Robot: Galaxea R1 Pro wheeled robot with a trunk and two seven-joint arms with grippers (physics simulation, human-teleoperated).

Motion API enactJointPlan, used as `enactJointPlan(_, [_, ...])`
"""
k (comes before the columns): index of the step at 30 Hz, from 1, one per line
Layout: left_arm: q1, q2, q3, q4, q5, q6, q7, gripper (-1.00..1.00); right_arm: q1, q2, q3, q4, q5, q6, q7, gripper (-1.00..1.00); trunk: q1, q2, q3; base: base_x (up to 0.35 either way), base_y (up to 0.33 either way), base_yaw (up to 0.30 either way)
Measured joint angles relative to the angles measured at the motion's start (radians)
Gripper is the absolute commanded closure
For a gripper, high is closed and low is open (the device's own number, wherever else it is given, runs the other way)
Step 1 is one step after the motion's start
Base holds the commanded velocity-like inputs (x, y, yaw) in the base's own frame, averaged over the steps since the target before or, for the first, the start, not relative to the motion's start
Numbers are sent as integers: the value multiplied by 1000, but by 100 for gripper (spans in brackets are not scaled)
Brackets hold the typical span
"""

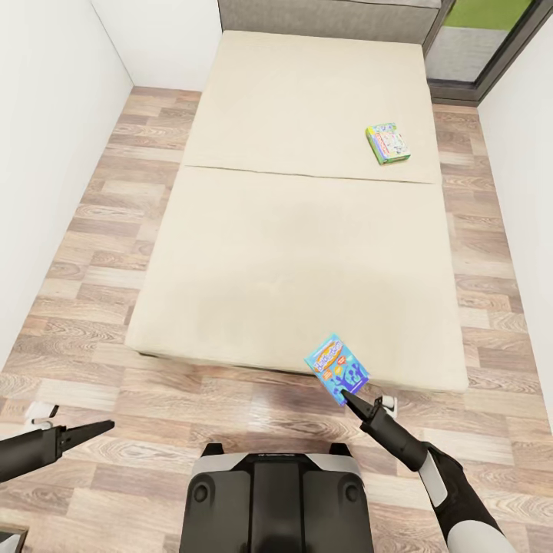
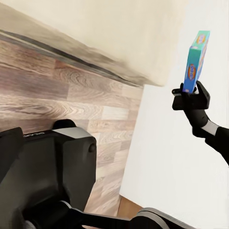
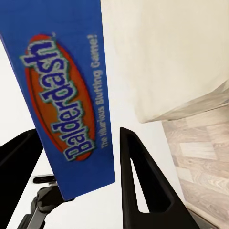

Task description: Put all the toys in the child's room - the three board games (two on the bed and one on the table), the two jigsaw puzzles on the table, and the tennis ball on the table - inside the toy box on the table in the child's room.

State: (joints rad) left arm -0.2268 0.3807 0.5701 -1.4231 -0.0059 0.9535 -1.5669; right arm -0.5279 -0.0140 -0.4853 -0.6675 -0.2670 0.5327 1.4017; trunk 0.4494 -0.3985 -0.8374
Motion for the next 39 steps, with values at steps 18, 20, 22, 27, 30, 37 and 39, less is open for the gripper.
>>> enactJointPlan(18, [0, 0, -49, 0, -1, 44, 0, -100, 2, -24, -3, 0, -8, 0, 26, 100, 0, 0, 16, 0, 0, -97])
enactJointPlan(20, [0, 2, -49, 0, -1, 44, 0, -100, 2, -34, -3, 0, -11, 0, 37, 100, 0, 0, 19, 0, 0, -158])
enactJointPlan(22, [-1, 4, -48, 1, -1, 44, 0, -100, 2, -41, -3, 0, -13, 0, 47, 100, 0, 0, 22, 0, 0, -159])
enactJointPlan(27, [-1, 5, -48, 1, -1, 44, 0, -100, 2, -43, -2, 0, -12, -2, 52, 100, 0, 0, 29, 0, 0, -123])
enactJointPlan(30, [-1, 6, -50, 1, -1, 44, 0, -100, 2, -40, -2, 0, -7, -4, 53, 100, 0, 0, 30, 0, 0, -32])
enactJointPlan(37, [0, 3, -52, 4, -1, 42, 0, -100, 2, -38, 0, 0, -2, -40, 46, 100, 0, 0, 31, 0, 0, -7])
enactJointPlan(39, [0, 3, -52, 4, -1, 42, 0, -100, 2, -38, 0, 0, -2, -43, 44, 100, 0, 0, 31, 0, 0, -1])
